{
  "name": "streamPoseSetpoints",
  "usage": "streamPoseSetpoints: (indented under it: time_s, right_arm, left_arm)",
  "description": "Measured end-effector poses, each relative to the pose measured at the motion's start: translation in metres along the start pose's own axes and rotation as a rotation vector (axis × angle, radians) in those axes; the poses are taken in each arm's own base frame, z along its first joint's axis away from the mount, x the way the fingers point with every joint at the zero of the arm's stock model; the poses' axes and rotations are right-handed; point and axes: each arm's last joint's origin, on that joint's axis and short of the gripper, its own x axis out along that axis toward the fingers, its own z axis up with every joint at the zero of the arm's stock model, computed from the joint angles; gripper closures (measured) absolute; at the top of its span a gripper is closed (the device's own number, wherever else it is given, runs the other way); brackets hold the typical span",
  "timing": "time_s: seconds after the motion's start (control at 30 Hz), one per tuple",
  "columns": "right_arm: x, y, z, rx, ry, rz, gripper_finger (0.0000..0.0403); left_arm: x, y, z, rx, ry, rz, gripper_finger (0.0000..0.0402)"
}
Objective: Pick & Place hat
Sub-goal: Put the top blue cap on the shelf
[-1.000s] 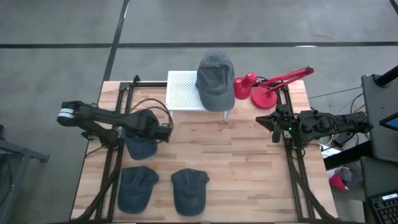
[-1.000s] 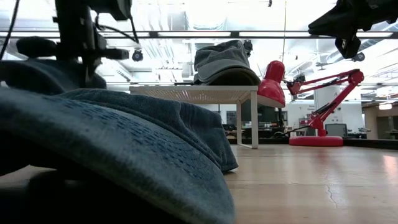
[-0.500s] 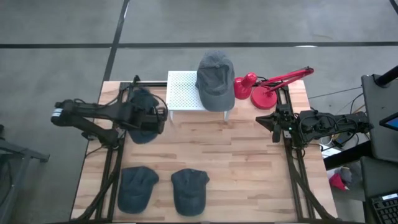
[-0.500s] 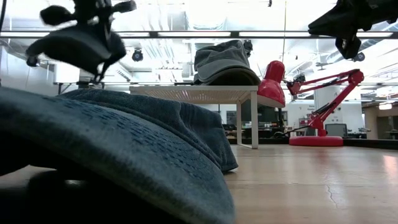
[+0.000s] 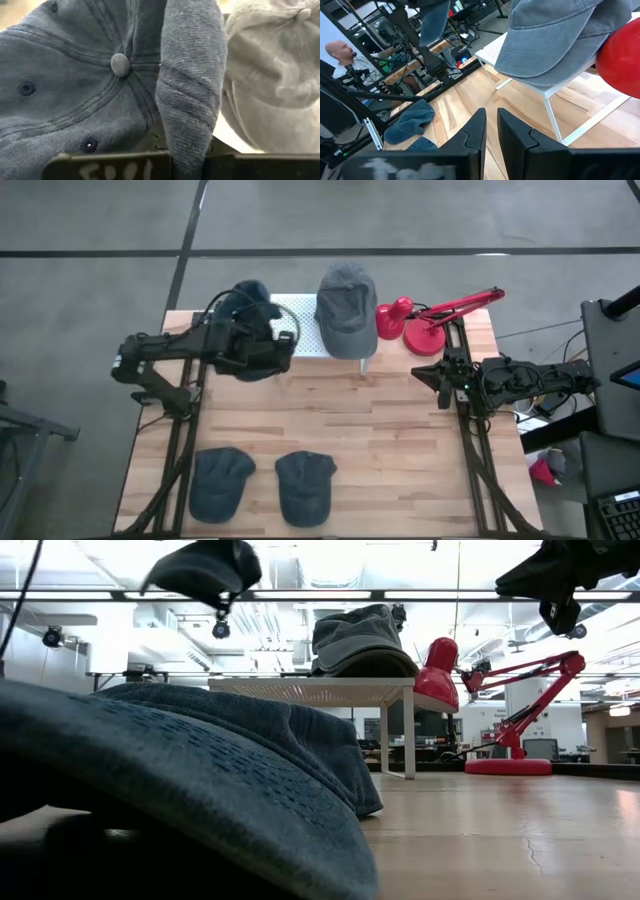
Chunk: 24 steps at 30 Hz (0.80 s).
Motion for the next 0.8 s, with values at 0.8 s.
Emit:
streamPoseSetpoints:
  time_s: [0.8]
  right_arm:
    - [0.0,-0.001,-0.002,-0.011,0.02,-0.014,0.0359]
  left_arm:
    - [0.105,-0.071,0.034,0.094,0.054,0.079,0.0393]
